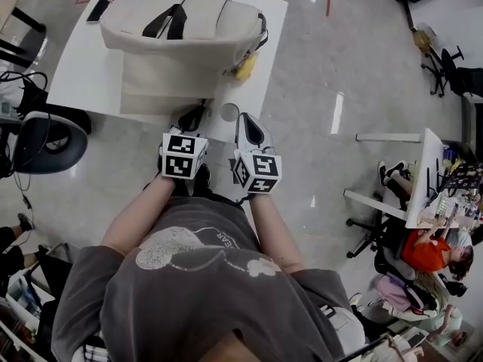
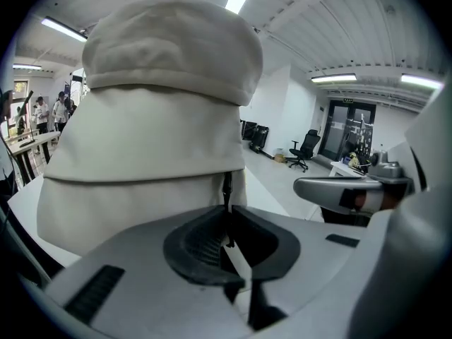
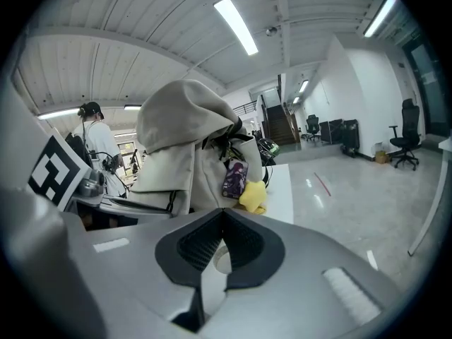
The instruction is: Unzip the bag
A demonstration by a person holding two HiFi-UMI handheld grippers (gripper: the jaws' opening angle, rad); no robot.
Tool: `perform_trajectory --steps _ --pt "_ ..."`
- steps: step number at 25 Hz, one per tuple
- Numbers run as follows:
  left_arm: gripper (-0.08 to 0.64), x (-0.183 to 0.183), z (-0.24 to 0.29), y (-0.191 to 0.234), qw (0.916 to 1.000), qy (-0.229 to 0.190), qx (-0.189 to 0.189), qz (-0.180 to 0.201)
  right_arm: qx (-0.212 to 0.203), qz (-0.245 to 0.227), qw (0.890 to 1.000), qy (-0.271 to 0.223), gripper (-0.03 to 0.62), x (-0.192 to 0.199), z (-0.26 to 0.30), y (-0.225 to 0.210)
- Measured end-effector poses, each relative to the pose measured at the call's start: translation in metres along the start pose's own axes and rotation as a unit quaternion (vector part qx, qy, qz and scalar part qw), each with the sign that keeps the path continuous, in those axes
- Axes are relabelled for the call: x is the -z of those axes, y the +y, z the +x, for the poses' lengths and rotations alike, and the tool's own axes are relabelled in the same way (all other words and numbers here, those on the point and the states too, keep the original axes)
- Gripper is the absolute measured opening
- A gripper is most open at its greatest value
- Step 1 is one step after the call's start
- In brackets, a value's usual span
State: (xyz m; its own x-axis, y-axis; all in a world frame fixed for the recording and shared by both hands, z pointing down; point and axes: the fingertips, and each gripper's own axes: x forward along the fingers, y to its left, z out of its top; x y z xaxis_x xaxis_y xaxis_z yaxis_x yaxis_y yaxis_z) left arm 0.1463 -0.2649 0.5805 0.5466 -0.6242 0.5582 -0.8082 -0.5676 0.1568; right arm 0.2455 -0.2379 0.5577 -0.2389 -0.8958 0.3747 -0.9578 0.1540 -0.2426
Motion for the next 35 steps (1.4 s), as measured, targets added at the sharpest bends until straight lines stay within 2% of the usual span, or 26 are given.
perform_trajectory --steps 5,9,12,15,17,21,25,35 --pt "0.038 -0.009 -0.018 0.009 0.9998 -0.015 0.005 0.011 -0.055 -0.010 0.998 0.006 0.000 -0.007 0.017 0.027" --pt "0.037 -0.009 -0.030 0.011 0.9990 -0.016 0.017 0.037 -0.111 -0.046 0.992 0.034 0.003 -0.005 0.029 0.056" --pt "0.037 -0.017 -0.036 0.008 0.9985 -0.028 0.036 0.031 -0.135 -0.050 0.988 0.061 0.096 0.002 0.040 0.066" --pt "0.037 -0.021 -0.042 0.009 0.9977 -0.034 0.048 0.032 -0.152 -0.044 0.985 0.066 0.120 0.000 0.049 0.076" --pt "0.037 -0.018 -0.044 0.010 0.9975 -0.031 0.054 0.033 -0.152 -0.054 0.985 0.065 0.064 -0.005 0.050 0.080" --pt "0.037 -0.016 -0.046 0.016 0.9968 -0.030 0.063 0.040 -0.145 -0.075 0.985 0.048 0.037 -0.011 0.044 0.085" --pt "0.037 -0.021 -0.047 0.027 0.9960 -0.038 0.067 0.046 -0.120 -0.079 0.989 0.033 0.029 -0.013 0.040 0.086" --pt "0.037 -0.022 -0.059 0.058 0.9941 -0.044 0.088 0.046 -0.062 -0.069 0.995 0.036 0.028 -0.014 0.040 0.085"
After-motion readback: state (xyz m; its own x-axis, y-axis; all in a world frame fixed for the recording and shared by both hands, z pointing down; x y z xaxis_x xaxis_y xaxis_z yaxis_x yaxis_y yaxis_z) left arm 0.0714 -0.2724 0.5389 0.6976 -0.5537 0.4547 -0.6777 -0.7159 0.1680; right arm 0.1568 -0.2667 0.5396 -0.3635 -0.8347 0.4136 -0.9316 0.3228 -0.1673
